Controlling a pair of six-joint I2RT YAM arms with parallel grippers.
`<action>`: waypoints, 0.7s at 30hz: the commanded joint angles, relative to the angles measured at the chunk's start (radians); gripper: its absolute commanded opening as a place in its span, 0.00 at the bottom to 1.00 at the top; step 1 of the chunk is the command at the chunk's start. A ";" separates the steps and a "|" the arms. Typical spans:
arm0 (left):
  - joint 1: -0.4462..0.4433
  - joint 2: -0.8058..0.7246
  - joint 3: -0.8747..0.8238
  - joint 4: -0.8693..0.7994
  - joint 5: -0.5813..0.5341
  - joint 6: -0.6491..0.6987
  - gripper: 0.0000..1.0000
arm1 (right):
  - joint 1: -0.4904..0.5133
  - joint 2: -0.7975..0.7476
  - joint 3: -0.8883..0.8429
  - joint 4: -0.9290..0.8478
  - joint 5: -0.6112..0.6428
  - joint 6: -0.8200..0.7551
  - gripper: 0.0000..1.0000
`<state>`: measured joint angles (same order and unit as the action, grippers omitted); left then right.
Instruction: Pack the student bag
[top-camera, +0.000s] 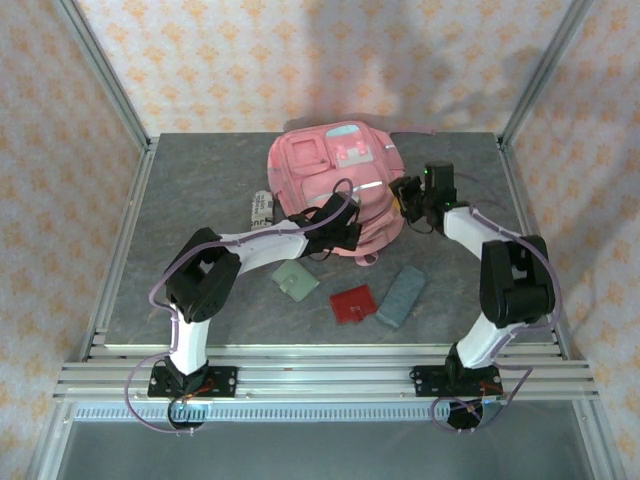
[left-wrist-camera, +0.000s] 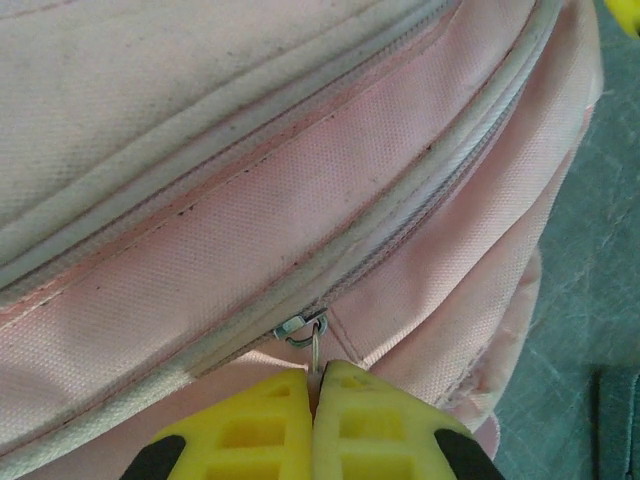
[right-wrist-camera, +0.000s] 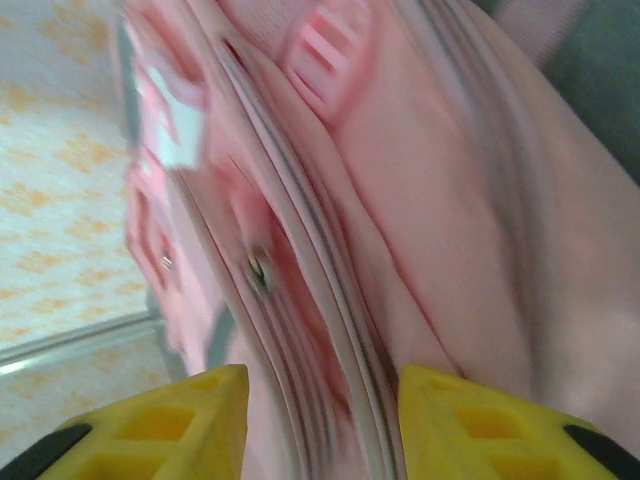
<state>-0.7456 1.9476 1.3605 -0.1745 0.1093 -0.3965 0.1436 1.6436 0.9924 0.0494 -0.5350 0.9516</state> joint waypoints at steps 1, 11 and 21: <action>0.000 -0.007 0.020 -0.029 0.013 -0.013 0.00 | 0.019 -0.137 -0.086 -0.035 -0.005 -0.034 0.45; 0.000 -0.033 0.015 -0.031 0.010 -0.011 0.00 | 0.154 -0.094 -0.123 0.057 -0.058 0.038 0.45; -0.003 -0.085 -0.033 -0.043 -0.036 -0.001 0.00 | 0.171 0.107 -0.047 0.150 0.035 0.110 0.13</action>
<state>-0.7456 1.9209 1.3479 -0.1837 0.1036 -0.3958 0.3199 1.7187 0.9173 0.1387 -0.5854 1.0313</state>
